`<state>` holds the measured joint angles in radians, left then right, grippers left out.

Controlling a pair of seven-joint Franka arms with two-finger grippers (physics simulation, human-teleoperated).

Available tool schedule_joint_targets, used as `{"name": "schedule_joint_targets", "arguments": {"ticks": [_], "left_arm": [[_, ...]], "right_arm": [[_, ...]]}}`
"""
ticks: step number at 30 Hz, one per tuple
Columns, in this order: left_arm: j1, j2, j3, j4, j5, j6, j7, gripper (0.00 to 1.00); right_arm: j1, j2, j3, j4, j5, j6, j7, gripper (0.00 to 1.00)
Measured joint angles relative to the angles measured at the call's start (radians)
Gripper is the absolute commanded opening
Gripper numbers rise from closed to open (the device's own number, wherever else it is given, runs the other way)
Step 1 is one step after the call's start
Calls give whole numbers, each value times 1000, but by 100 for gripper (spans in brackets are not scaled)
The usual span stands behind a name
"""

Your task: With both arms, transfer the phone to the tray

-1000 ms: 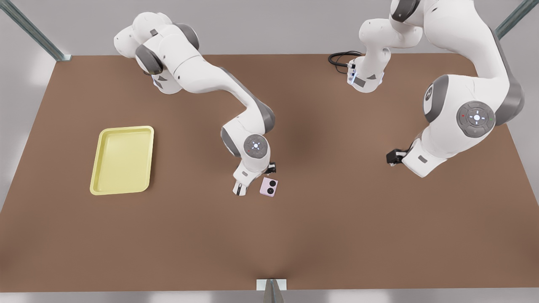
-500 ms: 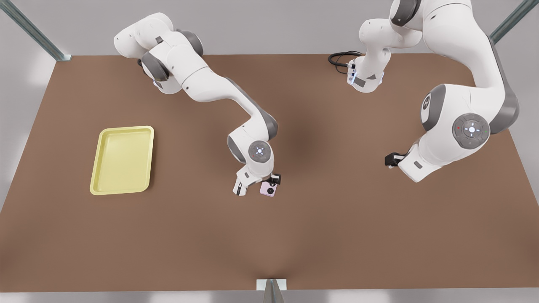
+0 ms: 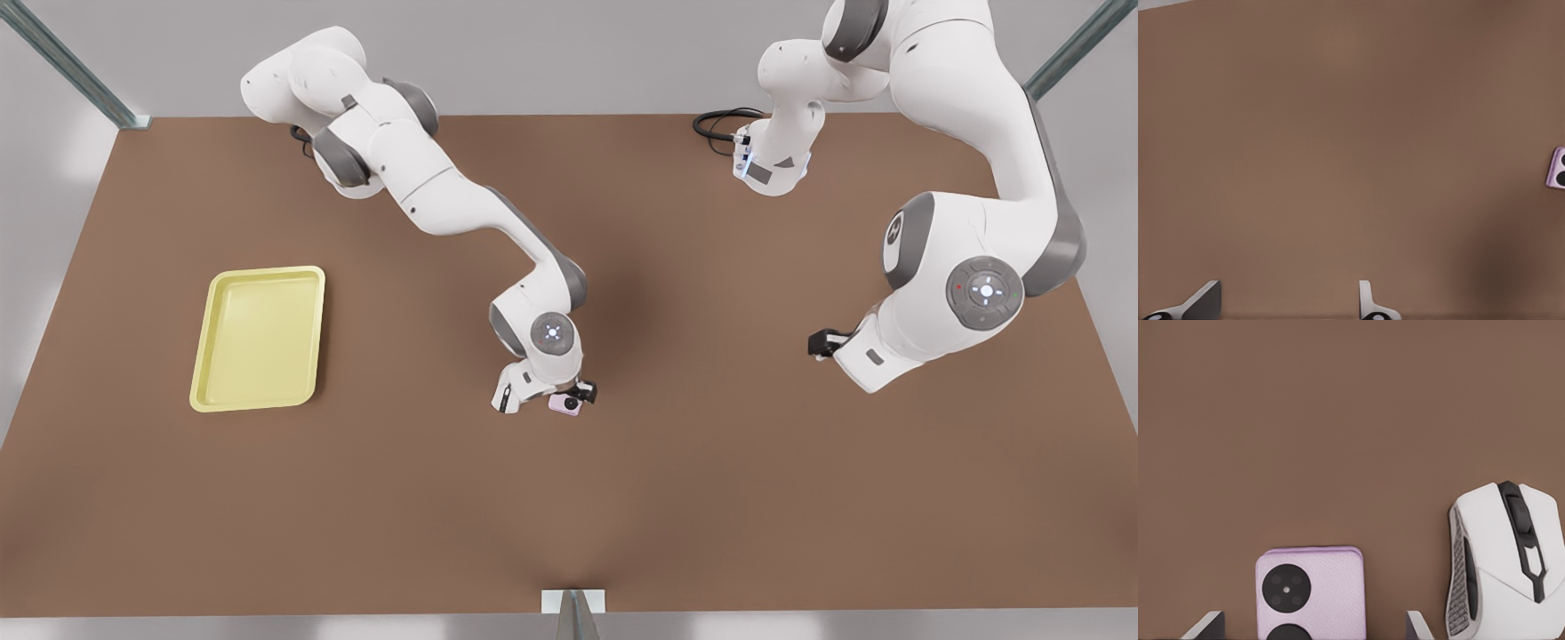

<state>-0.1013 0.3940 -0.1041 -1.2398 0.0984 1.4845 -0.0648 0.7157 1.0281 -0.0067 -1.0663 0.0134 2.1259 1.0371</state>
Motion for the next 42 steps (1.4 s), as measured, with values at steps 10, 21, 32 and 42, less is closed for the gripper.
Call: {"name": "schedule_joint_targets", "arguments": {"ticks": [10,21,32,42], "left_arm": [[0,11,2,1,1,11,8,100],[1,18,2,1,1,15,12,100],[2,21,5,2,0,18,17,100],[2,23,6,2,1,27,20,100]], "right_arm": [[-1,52,54,7,-14,31,-11,100],[-8,60,59,7,-26,34,-52,93],[-22,80,59,37,-26,37,-80,81],[-37,43,61,71,-21,4,-103,77]]}}
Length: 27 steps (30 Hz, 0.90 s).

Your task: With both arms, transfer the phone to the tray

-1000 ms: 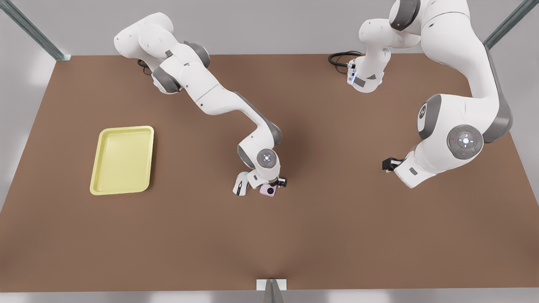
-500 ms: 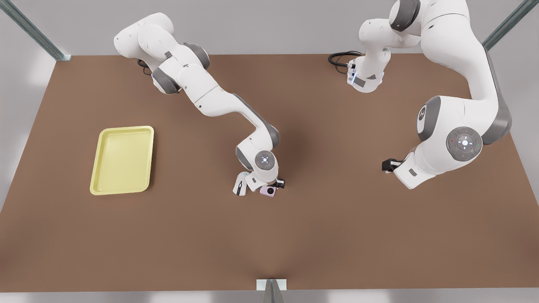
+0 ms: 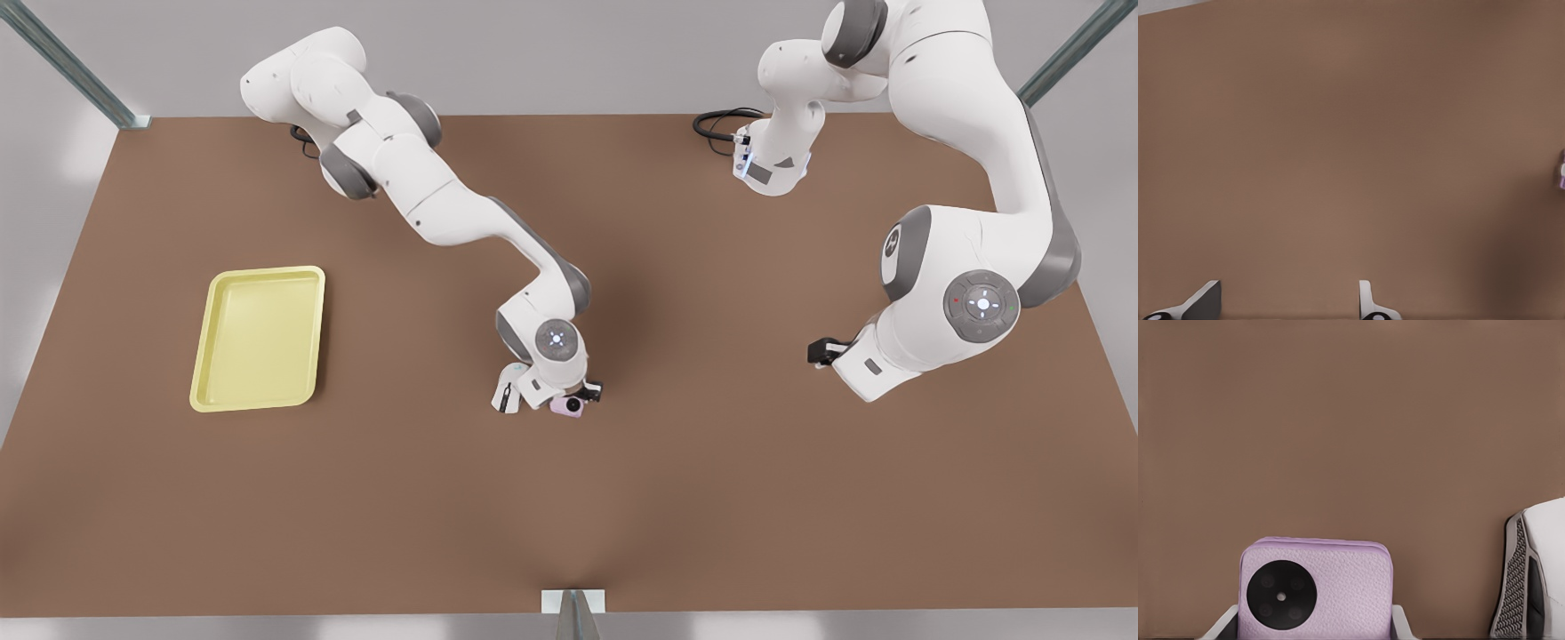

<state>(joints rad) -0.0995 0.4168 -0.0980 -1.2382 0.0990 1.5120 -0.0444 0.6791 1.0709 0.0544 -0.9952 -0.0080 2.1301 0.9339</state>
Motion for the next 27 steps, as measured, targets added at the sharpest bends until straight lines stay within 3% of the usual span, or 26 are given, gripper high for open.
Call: {"name": "schedule_joint_targets", "arguments": {"ticks": [4,15,27], "left_arm": [[0,-1,0,1,0,0,1,100],[0,0,0,0,-4,2,1,100],[0,4,0,0,-6,4,1,100]], "right_arm": [[-105,-153,35,-172,0,-13,-31,77],[-546,-688,95,-1020,-85,120,-294,77],[-968,-879,88,-1299,-152,183,-703,77]]}}
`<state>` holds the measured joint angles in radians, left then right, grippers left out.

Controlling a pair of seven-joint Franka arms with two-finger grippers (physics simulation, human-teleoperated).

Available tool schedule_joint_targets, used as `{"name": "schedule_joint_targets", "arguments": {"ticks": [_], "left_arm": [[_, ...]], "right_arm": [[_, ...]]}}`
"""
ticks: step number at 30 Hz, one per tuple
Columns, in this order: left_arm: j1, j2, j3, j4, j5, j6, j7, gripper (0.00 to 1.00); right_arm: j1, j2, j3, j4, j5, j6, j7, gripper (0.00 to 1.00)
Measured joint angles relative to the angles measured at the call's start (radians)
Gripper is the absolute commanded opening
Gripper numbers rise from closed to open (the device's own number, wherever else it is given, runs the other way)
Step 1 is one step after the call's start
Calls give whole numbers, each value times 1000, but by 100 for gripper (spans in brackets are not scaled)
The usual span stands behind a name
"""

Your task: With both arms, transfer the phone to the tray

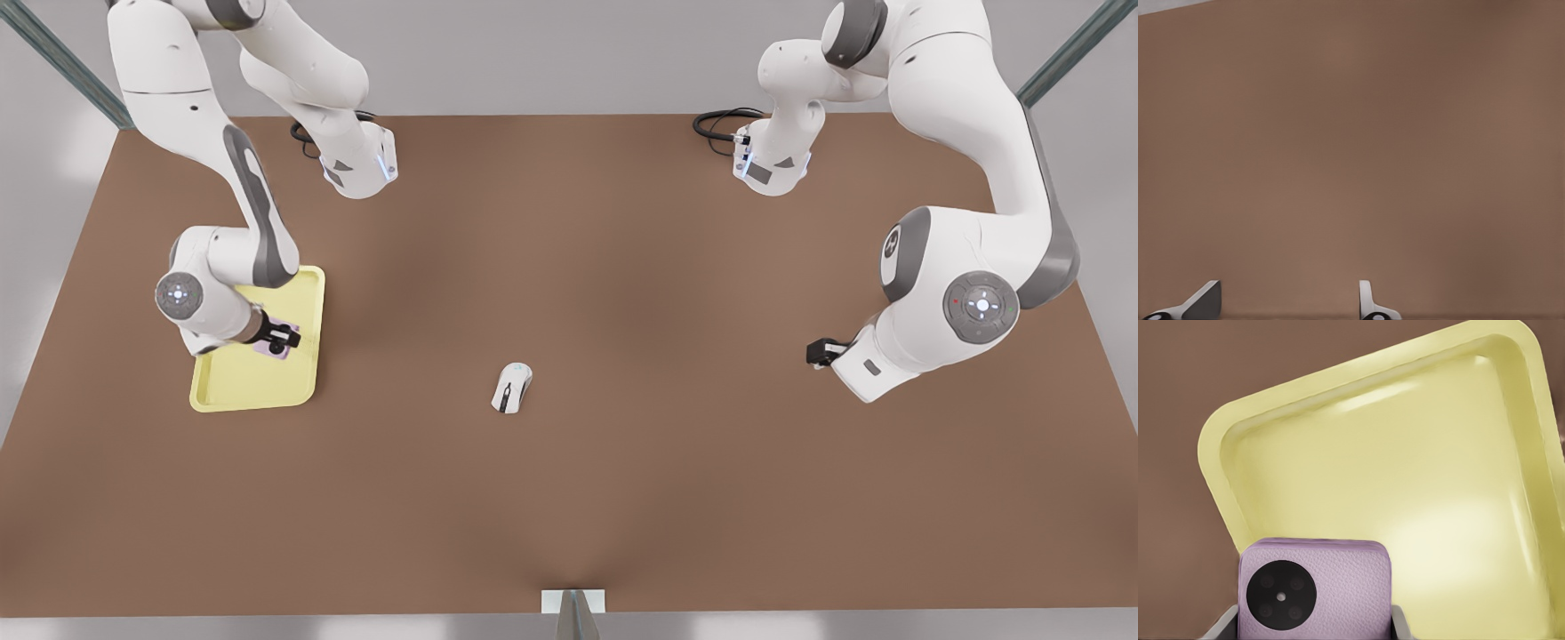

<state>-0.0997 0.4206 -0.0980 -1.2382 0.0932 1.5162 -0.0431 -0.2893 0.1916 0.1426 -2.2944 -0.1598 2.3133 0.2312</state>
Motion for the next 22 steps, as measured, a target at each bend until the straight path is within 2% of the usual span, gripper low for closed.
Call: {"name": "schedule_joint_targets", "arguments": {"ticks": [1,2,6,8,10,12,14,16,19,21,22], "left_arm": [[0,1,0,0,0,1,0,100],[0,1,0,0,0,2,0,100],[0,-1,0,0,0,4,0,100],[-1,-30,12,-6,-2,-1,1,100],[0,-80,28,-12,-3,-26,7,100],[0,-136,47,-57,-5,-45,13,100],[0,-162,56,-87,-6,-52,19,100],[-1,-165,60,-94,-6,-55,24,100],[-2,-163,62,-95,-6,-58,31,100],[-2,-162,63,-95,-5,-59,34,100],[-2,-162,63,-95,-5,-60,36,100]], "right_arm": [[-19,6,-2,-4,-9,5,-30,86],[-31,14,-3,-7,-17,10,-58,100],[-44,18,-3,-4,-34,23,-156,100],[-14,-4,-3,76,-37,-7,-196,100],[103,-13,-15,286,-38,-110,-221,100],[244,-7,-63,533,-33,-245,-240,100],[271,-11,-82,721,-5,-367,-258,100],[228,-14,-86,876,36,-495,-275,100],[221,-49,-107,902,62,-634,-300,100],[309,-51,-190,903,75,-698,-315,100],[285,-50,-159,905,78,-723,-322,100]]}}
